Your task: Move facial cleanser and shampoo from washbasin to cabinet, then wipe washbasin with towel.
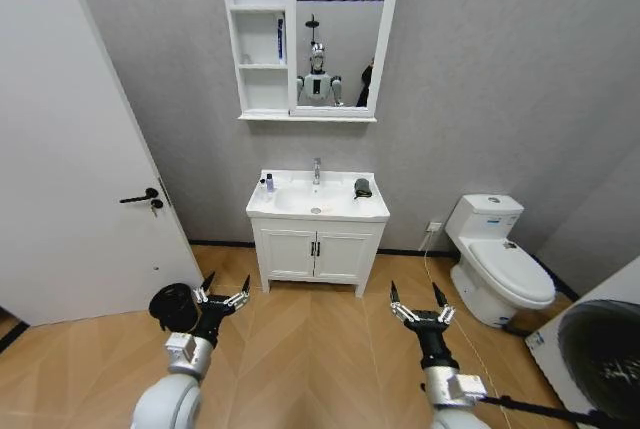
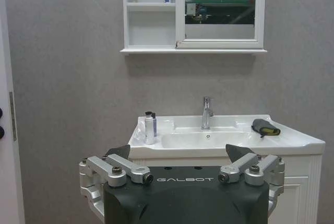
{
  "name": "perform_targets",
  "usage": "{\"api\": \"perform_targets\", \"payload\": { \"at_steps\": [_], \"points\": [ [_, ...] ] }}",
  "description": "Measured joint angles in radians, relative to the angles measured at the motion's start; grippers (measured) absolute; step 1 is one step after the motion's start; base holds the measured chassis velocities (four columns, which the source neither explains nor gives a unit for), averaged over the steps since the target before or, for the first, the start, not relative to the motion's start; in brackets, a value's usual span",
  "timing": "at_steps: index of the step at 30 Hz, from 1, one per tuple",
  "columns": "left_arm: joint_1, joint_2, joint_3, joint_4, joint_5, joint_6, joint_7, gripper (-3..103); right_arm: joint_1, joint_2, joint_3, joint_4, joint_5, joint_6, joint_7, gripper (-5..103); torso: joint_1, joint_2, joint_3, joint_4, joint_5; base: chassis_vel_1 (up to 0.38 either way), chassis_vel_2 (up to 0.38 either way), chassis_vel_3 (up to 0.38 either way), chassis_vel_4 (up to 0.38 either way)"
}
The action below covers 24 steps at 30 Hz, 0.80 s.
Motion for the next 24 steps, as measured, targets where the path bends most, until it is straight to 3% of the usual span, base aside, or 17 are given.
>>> {"api": "perform_targets", "payload": {
  "at_steps": [5, 9, 14, 24],
  "points": [
    [-0.007, -0.01, 0.007, 0.012, 0.011, -0.001, 0.0, 103, -0.006, -0.01, 0.005, -0.015, -0.001, 0.004, -0.01, 100, 0.0, 0.0, 0.0, -0.0001, 0.0, 0.0, 0.0, 0.0, 0.0],
    [-0.003, -0.017, 0.009, 0.011, 0.013, 0.0, 0.0, 99, -0.017, -0.011, -0.003, -0.017, -0.009, 0.005, -0.015, 100, 0.0, 0.0, 0.0, -0.0001, 0.0, 0.0, 0.0, 0.0, 0.0],
    [0.014, 0.015, 0.004, 0.004, 0.02, -0.005, 0.001, 99, -0.027, -0.016, -0.008, -0.017, -0.017, 0.005, -0.023, 100, 0.0, 0.0, 0.0, 0.0, 0.0, 0.0, 0.0, 0.0, 0.0],
    [-0.006, -0.025, 0.019, 0.03, 0.04, -0.012, 0.001, 99, -0.055, -0.019, -0.003, -0.013, -0.032, 0.014, -0.028, 100, 0.0, 0.0, 0.0, -0.0002, 0.0, 0.0, 0.0, 0.0, 0.0]
  ]
}}
